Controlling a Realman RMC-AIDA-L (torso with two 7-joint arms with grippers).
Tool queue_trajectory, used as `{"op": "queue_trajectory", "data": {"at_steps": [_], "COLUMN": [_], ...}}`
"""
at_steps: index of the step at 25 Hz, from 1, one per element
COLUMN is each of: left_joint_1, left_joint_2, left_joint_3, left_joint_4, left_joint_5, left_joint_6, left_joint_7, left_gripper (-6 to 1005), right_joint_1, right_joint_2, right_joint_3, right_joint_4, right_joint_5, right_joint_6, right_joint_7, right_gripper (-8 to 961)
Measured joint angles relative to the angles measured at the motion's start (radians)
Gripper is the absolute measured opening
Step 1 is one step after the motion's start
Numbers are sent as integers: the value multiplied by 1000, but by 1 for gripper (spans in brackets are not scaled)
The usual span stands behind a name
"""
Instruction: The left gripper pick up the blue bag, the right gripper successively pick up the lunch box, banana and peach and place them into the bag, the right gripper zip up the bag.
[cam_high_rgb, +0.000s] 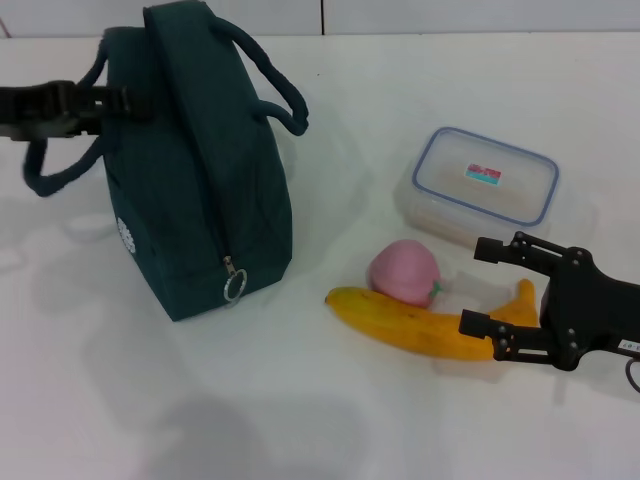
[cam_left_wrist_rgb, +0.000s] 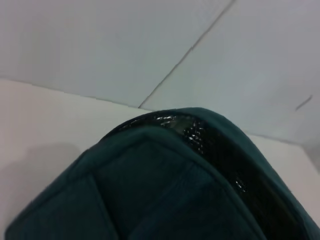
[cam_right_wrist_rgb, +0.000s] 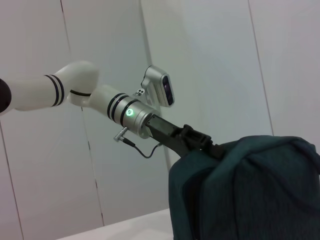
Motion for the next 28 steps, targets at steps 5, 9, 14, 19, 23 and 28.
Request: {"op": "queue_trajectory", "data": {"at_steps": [5, 9, 14, 19, 23, 28], "left_joint_1": [-2, -3, -4, -8, -9, -7], "left_joint_2": [28, 32, 32, 34, 29, 29], "left_joint_3": [52, 55, 55, 55, 55, 55], "left_joint_4": [-11, -15, -15, -15, -15, -15], "left_joint_5": [20, 14, 13, 13, 10, -30], "left_joint_6": [6, 33, 46, 81, 135, 205], "left_joint_7": [-106, -138, -157, -166, -165, -171], "left_gripper": [794, 717, 512, 285, 110, 76], "right_joint_1": [1, 2, 4, 0, -14, -35], "right_joint_2": [-1, -1, -1, -1, -14, -49], "right_joint_3": [0, 0, -1, 0, 1, 4], "right_joint_4": [0, 0, 0, -7, -10, -11], "right_joint_5": [8, 10, 10, 15, 58, 139], "right_joint_6": [-7, -7, -8, -17, -17, -10], "right_joint_7": [2, 5, 10, 37, 51, 92], "right_gripper": [852, 852, 852, 851, 851, 851]}}
